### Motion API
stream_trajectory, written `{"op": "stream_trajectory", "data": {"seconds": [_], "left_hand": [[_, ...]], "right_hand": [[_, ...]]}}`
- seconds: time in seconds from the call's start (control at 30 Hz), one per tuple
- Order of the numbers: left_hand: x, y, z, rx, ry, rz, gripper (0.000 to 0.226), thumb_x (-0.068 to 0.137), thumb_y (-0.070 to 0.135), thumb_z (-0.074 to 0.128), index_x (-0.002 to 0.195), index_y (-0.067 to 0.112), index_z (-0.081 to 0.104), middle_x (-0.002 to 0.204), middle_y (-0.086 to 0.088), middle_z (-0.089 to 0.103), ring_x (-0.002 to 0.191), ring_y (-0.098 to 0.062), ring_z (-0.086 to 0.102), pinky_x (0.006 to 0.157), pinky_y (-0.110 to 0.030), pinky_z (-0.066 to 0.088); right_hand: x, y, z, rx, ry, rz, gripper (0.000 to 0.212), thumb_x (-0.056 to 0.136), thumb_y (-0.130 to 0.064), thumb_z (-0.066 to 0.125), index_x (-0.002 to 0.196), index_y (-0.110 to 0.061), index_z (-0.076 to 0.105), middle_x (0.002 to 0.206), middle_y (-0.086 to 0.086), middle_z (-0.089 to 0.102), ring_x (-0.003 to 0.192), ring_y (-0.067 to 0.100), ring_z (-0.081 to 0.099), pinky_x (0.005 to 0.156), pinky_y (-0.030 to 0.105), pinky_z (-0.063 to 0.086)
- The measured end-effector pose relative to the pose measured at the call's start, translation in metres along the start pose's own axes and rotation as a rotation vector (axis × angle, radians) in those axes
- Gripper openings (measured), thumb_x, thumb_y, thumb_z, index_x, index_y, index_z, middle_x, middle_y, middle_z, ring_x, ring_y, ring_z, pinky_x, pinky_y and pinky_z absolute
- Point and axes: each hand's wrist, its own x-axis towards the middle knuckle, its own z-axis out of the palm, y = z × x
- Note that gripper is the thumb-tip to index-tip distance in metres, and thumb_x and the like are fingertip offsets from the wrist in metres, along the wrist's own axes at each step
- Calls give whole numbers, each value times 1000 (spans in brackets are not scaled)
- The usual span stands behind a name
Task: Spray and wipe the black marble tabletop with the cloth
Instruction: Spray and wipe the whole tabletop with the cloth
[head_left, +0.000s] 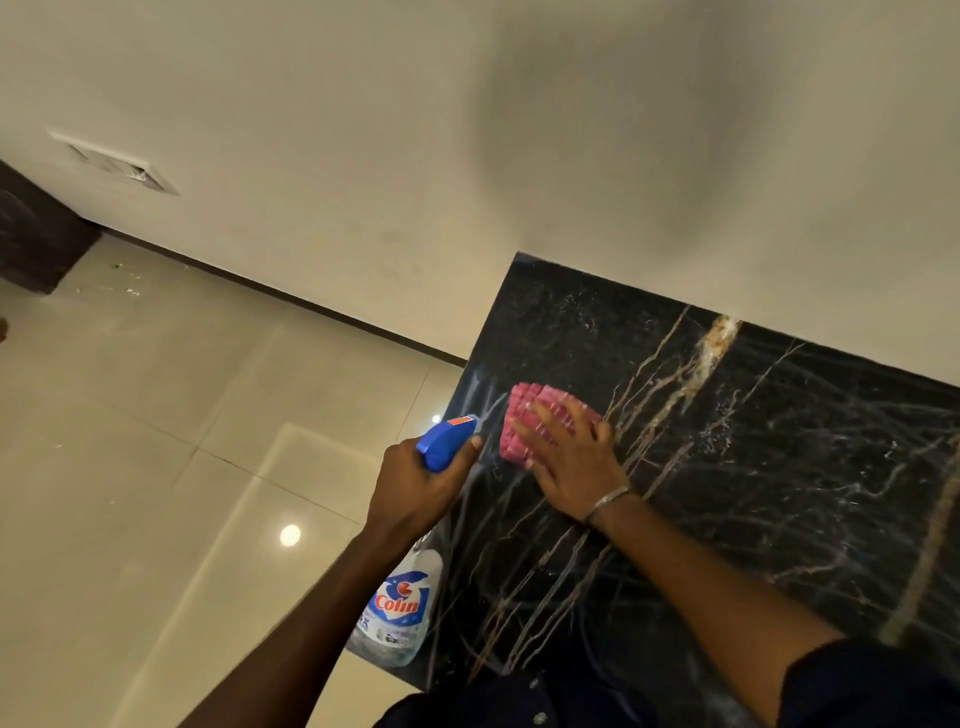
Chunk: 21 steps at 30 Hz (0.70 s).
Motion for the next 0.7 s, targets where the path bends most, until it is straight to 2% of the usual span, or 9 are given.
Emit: {"op": "stream_trajectory", "data": {"seconds": [0.07,0.17,0.33,0.47,0.57,0.7], "left_hand": [[0,-1,1,-3,7,-5,25,90,34,63,76,14,61,49,10,45,43,-3,47,48,-9,38],[0,-3,-2,-26,5,-18,25,89,37,63,79,14,63,49,10,47,43,-4,47,49,-11,40],[1,-7,-12,-31,9,-25,25,90,36,64,83,13,67,51,10,50,45,-3,49,50,-11,41],[-2,-8,-19,-41,30,-37,24,90,35,64,71,21,60,46,13,47,44,-4,46,49,-10,36],[-2,-8,-22,-50,42,-42,29,89,37,65,65,24,56,43,15,46,43,-5,43,48,-11,34],[-2,-10,-20,-57,15,-42,20,89,33,65,71,27,59,46,16,52,43,-3,46,48,-10,37]], "right_hand": [[-9,-4,7,-12,-22,-110,59,93,-52,36,149,-44,23,155,1,33,139,38,31,98,59,38],[2,18,0,-31,-55,-199,55,95,-56,30,149,-49,20,157,-4,30,140,34,27,96,53,36],[68,32,-25,58,-45,114,55,98,-54,30,150,-50,12,163,-6,9,145,35,8,107,57,24],[89,18,-32,50,-30,193,58,96,-52,37,151,-44,18,161,1,15,142,40,13,106,59,28],[65,-12,-12,-5,-4,22,60,95,-51,39,150,-46,15,159,4,19,141,41,19,104,58,30],[45,-27,0,-32,-25,-281,60,91,-53,42,147,-47,21,156,3,28,138,39,27,99,59,34]]}}
